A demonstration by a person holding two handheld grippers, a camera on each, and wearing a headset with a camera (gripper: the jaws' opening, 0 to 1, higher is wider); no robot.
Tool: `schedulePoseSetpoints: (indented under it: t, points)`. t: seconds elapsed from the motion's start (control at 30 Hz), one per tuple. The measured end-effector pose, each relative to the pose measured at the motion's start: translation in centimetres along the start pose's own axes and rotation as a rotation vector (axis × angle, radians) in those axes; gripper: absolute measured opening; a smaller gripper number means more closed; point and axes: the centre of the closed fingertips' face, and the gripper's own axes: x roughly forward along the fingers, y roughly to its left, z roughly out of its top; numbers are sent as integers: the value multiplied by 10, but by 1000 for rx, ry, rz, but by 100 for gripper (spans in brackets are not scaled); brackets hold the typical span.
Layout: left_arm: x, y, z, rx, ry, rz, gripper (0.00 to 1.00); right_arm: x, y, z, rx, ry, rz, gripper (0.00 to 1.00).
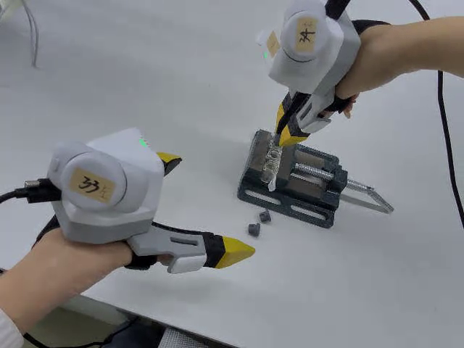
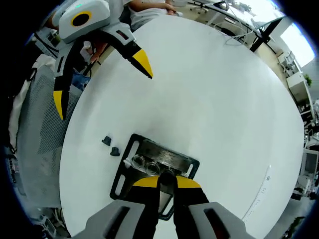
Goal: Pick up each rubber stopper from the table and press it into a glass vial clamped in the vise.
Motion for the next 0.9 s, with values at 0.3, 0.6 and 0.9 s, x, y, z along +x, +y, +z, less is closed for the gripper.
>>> schedulePoseSetpoints:
  t: [0.3,0.6,0.9]
  points:
    - [2,-3,0,-2,4,-9,99,-1,3,-1,46,16,10,4]
    - [3,-6,0,0,9,-15,98,-2,3,0,-1,2,5,6]
    - [2,-8,-2,1,12,-18,99,-1,4,-1,-28,-3,17,9]
